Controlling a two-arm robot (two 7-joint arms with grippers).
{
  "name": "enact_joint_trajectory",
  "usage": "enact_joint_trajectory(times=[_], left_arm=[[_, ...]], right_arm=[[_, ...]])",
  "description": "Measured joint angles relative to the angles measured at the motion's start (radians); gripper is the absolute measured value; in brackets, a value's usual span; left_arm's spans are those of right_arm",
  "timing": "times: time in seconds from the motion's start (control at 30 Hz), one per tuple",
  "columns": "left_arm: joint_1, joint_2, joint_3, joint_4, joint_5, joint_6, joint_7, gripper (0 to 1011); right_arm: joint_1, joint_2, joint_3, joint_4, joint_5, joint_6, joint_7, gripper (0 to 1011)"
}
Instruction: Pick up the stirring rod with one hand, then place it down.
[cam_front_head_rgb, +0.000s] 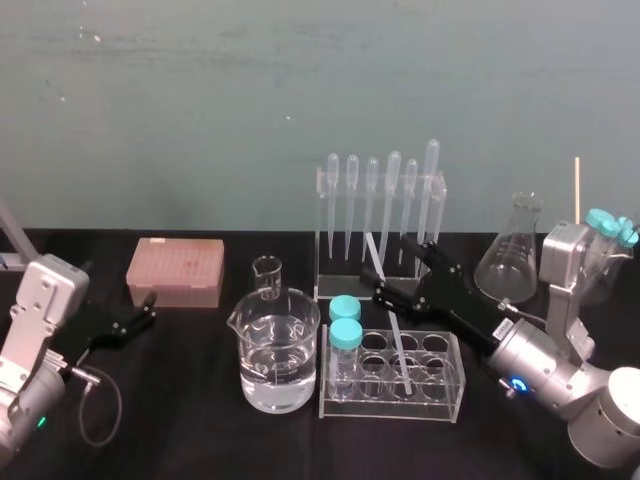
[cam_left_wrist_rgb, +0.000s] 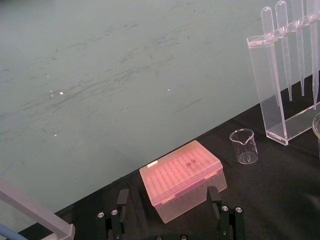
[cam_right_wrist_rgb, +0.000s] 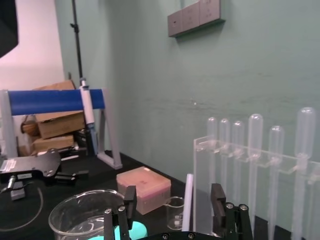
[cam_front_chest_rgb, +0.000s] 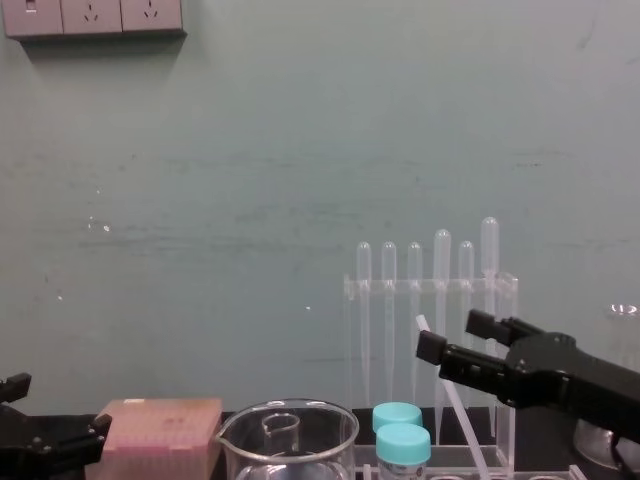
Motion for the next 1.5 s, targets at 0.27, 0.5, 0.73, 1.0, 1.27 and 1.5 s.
enact_joint_trajectory(times=[0.27, 0.5, 0.73, 1.0, 1.27, 1.5], left_arm=[[0.000, 0.000, 0.000, 0.000, 0.000, 0.000, 0.000, 1000], [0.000, 0.000, 0.000, 0.000, 0.000, 0.000, 0.000, 1000], [0.000, 0.000, 0.000, 0.000, 0.000, 0.000, 0.000, 1000], [0.000, 0.000, 0.000, 0.000, 0.000, 0.000, 0.000, 1000], [0.000, 0.000, 0.000, 0.000, 0.000, 0.000, 0.000, 1000], [0.000, 0.000, 0.000, 0.000, 0.000, 0.000, 0.000, 1000]], right_arm=[[-0.078, 0.017, 0.057, -0.093, -0.060, -0.007, -0.164, 1003], [-0.149, 0.009, 0.136, -0.124, -0.234, 0.002, -0.487, 1003], [-0.161, -0.003, 0.158, -0.076, -0.264, 0.063, -0.541, 1003], [-0.160, -0.008, 0.162, -0.062, -0.268, 0.077, -0.542, 1003], [-0.160, -0.006, 0.161, -0.066, -0.267, 0.075, -0.542, 1003], [-0.161, -0.006, 0.160, -0.068, -0.267, 0.073, -0.542, 1003]])
